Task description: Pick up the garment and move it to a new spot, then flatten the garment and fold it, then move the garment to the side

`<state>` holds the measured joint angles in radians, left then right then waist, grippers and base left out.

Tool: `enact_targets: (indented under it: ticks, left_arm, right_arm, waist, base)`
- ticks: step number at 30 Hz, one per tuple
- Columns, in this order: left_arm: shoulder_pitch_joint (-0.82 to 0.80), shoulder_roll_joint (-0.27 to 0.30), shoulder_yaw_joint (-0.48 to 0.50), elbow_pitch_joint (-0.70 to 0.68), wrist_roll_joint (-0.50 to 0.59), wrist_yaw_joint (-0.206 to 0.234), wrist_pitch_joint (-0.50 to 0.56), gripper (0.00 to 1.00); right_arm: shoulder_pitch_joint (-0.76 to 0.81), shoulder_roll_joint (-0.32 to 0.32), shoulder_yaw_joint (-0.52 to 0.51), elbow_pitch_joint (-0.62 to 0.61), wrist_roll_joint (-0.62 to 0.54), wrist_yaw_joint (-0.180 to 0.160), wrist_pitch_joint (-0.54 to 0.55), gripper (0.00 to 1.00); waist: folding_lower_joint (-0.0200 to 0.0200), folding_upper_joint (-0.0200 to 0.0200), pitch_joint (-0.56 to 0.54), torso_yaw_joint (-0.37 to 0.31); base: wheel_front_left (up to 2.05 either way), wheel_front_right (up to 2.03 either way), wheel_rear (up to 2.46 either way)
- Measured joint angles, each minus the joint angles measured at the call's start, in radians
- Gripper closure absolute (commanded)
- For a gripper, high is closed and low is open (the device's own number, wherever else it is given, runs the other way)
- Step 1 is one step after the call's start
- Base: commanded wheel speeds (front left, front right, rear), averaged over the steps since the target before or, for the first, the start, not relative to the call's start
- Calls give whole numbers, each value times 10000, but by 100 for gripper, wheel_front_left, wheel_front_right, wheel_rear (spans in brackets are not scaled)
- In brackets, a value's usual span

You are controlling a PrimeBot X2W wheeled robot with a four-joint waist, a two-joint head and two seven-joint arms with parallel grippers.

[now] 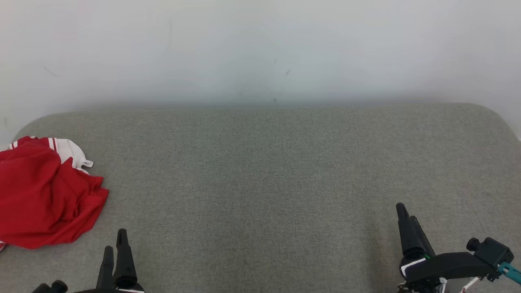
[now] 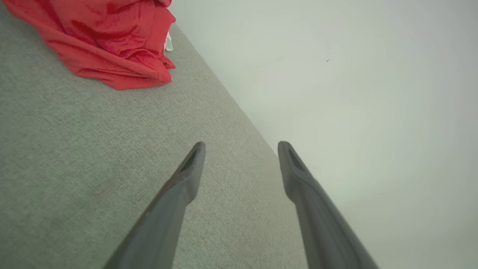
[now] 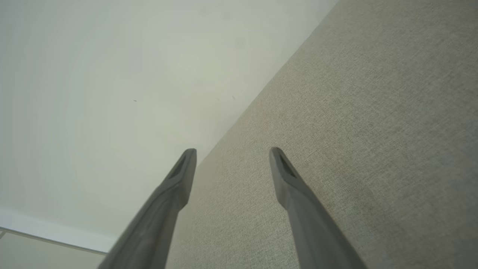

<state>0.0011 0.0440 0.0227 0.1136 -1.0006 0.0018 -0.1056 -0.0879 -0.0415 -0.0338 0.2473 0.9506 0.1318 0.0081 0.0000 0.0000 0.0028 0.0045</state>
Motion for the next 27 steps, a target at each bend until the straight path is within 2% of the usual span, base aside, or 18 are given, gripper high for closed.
enact_targets:
  ticks: [3,15,27]
  left_arm:
    - [12,8,-69,-25,631,130,-77,0]
    - [186,128,-134,-150,2604,577,-349,0]
    - [188,265,-113,-165,3967,861,-602,0]
  right_arm:
    - [56,-2,63,31,-777,0,-115,0]
    - [59,-8,257,29,-2621,0,-617,0]
    - [73,-19,397,-58,-4130,0,-1055,0]
  waist:
    - [0,0,-11,4]
    - [2,0,-63,-1]
    - [2,0,-105,5]
  base:
    - [0,0,0]
    - [0,0,0]
    - [0,0,0]
